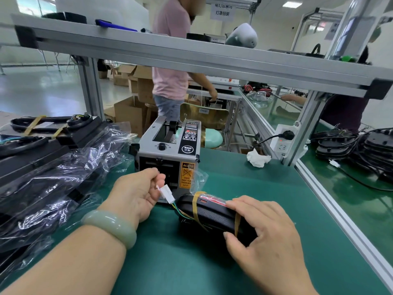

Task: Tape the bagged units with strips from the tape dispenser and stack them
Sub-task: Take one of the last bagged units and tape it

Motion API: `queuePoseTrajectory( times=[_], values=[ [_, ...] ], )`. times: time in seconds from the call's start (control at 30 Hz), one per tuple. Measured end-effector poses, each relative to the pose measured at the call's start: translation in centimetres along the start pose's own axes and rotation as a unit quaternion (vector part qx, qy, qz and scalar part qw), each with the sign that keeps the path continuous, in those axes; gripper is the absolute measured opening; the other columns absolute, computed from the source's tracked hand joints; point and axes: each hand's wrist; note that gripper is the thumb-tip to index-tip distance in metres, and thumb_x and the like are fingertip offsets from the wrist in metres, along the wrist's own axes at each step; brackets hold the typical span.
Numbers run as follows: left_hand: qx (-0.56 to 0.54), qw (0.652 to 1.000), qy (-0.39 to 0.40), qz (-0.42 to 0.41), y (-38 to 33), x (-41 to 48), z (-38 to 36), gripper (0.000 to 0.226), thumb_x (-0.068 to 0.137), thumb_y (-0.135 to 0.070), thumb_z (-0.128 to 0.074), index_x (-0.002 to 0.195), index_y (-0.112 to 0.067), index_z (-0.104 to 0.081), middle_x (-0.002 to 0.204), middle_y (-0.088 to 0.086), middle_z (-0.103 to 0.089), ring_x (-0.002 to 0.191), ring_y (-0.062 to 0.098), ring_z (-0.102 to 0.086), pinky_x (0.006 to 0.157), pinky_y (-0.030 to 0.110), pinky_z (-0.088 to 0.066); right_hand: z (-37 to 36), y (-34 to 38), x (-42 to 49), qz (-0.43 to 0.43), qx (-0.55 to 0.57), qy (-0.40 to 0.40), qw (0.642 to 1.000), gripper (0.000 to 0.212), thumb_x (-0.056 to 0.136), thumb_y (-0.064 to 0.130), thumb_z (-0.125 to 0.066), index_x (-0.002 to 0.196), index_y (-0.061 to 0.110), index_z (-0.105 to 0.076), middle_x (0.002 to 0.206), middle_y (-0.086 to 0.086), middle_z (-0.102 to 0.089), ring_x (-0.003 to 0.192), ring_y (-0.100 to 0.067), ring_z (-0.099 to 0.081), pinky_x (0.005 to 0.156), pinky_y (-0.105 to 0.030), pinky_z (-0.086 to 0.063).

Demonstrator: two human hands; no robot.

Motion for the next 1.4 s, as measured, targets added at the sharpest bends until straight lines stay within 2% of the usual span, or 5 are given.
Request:
queuePoseTrajectory(
  times=[0.43, 0.7, 0.9, 1.23, 1.4],
  values=[
    [-0.003, 0.991, -0.119, -0.057, 0.9, 1.3, -1.6, 0.010, 0.087, -0.007, -0.059, 0.079, -0.004, -0.056, 0.068, 0.006, -0.062, 0.051, 0.010, -0.057, 0.032, 0.014, -0.042, 0.0, 0.2, -0.2, -0.012, -0.010, 0.007, 1.000, 0.050, 0.049, 0.029, -0.073, 0.098, 0.029, -0.072, 0.100, 0.021, -0.065, 0.079, -0.017, -0.058, 0.075, -0.030, -0.049],
    [-0.034, 0.996, -0.012, -0.077, 0.7, -3.1, 0.6, 0.014, 0.089, -0.015, -0.062, 0.075, -0.016, -0.059, 0.059, -0.002, -0.059, 0.046, 0.006, -0.052, 0.042, 0.017, -0.045, 0.1, 0.4, -0.1, -0.008, -0.007, 0.002, 1.000, 0.048, 0.048, 0.027, -0.072, 0.096, 0.028, -0.071, 0.097, 0.019, -0.066, 0.077, -0.019, -0.059, 0.071, -0.036, -0.052],
    [0.147, 0.948, 0.042, -0.280, 1.7, -7.7, 2.0, 0.026, 0.069, -0.037, -0.067, 0.068, -0.011, -0.070, 0.097, -0.018, -0.070, 0.099, -0.002, -0.061, 0.087, 0.026, -0.040, 0.2, 0.7, -0.2, -0.003, -0.009, 0.010, 1.000, 0.048, 0.047, 0.027, -0.072, 0.095, 0.030, -0.071, 0.095, 0.019, -0.065, 0.076, -0.018, -0.059, 0.069, -0.033, -0.052],
    [0.278, 0.915, 0.028, -0.291, 5.3, -7.7, 0.3, 0.025, 0.082, -0.022, -0.066, 0.062, -0.034, -0.072, 0.147, -0.009, -0.038, 0.136, -0.002, -0.022, 0.100, 0.024, -0.020, 0.4, 1.1, -0.2, -0.007, -0.024, 0.015, 1.000, 0.048, 0.046, 0.031, -0.072, 0.094, 0.030, -0.071, 0.094, 0.018, -0.066, 0.074, -0.017, -0.058, 0.067, -0.029, -0.051],
    [0.254, 0.930, 0.016, -0.264, 6.1, -7.0, 0.3, 0.020, 0.081, -0.017, -0.066, 0.062, -0.018, -0.073, 0.149, -0.013, -0.033, 0.136, -0.001, -0.021, 0.099, 0.023, -0.018, 0.4, 1.5, -0.2, -0.011, -0.037, 0.015, 0.999, 0.049, 0.044, 0.032, -0.074, 0.093, 0.031, -0.072, 0.092, 0.018, -0.066, 0.073, -0.015, -0.055, 0.068, -0.022, -0.045]
  ],
)
Point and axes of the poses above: each hand's wrist, its own x-axis towards the middle knuckle, its own z-axis out of the back of the hand, y = z × x
